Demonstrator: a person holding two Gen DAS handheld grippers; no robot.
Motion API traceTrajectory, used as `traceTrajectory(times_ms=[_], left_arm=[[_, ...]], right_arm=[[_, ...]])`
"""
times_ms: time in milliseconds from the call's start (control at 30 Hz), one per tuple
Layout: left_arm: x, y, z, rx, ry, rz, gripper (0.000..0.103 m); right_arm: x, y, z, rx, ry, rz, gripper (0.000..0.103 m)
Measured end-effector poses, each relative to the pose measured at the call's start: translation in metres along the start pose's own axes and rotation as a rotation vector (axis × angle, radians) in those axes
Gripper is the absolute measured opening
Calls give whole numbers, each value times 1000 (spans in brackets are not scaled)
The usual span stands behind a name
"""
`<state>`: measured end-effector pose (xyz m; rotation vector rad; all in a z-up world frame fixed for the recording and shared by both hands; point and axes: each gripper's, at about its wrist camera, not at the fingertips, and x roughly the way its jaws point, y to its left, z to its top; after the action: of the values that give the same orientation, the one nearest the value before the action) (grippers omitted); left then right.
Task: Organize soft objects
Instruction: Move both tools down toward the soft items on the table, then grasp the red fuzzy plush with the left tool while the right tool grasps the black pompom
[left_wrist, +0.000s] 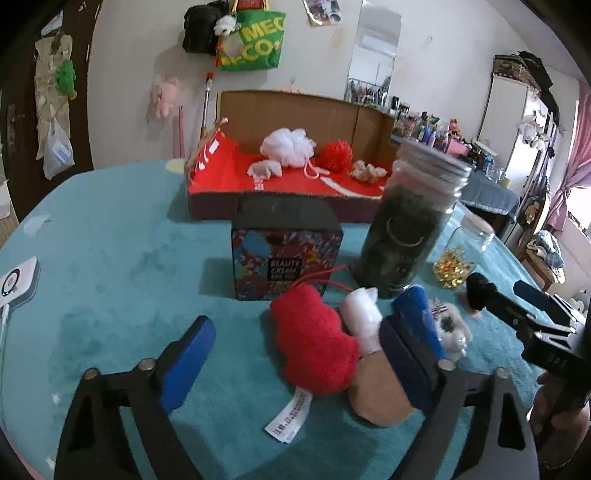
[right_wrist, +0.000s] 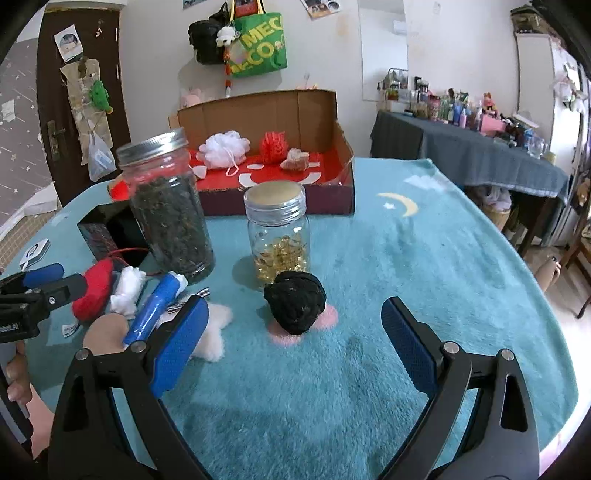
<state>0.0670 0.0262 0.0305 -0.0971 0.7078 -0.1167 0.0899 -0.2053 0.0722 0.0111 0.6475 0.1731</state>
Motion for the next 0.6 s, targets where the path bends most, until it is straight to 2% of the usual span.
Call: traceTrajectory(times_ms=[67,133,167,200,233,267,300,333,600], left_arm=[[6,2,-1,3,22,1,84],[12,3,-2,1,45,-6,79],[15,4,-3,-2,61,-27,76],[18,5,-3,-7,73,-48,73],[20,4,-4,-9,88,-70,65],[21,3,-4,-5,95,-90,56],[20,1,-4,0,91,-99,51],[19,-1,-5,7,91,-102,50],[2,-11,1,43,46,-135,47]], right_arm=[[6,0,2,-6,17,-1,91],[13,-1,4,-3,41,5,78],[17,-2,4,5,61,11,75],[19,-3,5,12,72,20,67],[21,-5,5,18,79,27,58],[23,-5,5,20,86,29,53],[23,-5,4,20,90,37,40],[23,-5,3,21,90,53,29],[1,12,0,-33,30,111,25]])
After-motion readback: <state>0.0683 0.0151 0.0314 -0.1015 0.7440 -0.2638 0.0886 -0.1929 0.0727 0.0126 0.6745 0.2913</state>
